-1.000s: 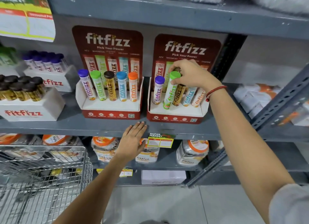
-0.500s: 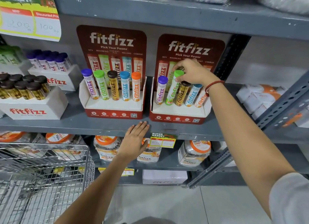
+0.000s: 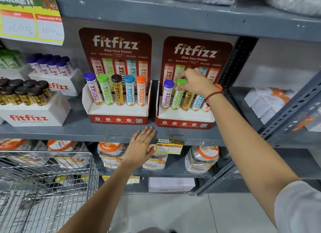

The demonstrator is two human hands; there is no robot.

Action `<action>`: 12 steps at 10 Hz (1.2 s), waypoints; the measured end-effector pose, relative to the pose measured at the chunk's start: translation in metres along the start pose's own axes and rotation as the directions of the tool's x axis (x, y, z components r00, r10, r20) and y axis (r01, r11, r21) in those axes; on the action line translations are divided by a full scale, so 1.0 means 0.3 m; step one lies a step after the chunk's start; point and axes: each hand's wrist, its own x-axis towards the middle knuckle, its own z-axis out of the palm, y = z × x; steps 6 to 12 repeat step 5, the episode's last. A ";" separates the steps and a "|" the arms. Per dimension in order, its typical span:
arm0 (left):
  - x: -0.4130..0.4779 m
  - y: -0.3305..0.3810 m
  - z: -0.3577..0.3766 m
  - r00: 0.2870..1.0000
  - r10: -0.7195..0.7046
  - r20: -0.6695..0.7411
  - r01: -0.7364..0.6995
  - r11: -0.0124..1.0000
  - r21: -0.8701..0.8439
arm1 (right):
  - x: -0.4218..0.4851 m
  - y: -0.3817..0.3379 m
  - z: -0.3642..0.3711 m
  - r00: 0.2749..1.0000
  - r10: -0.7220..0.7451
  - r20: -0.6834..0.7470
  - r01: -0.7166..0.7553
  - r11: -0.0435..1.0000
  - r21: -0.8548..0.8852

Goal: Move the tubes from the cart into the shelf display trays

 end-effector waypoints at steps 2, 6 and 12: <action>0.002 0.006 -0.010 1.000 -0.005 0.018 0.005 1.000 -0.006 | -0.012 0.001 0.011 1.000 -0.023 -0.005 0.023 1.000 -0.016; 0.027 0.018 -0.060 0.998 -0.040 0.053 0.043 0.997 -0.067 | -0.043 -0.005 0.027 0.992 -0.080 -0.099 0.081 0.997 0.007; 0.027 0.018 -0.060 0.998 -0.040 0.053 0.043 0.997 -0.067 | -0.043 -0.005 0.027 0.992 -0.080 -0.099 0.081 0.997 0.007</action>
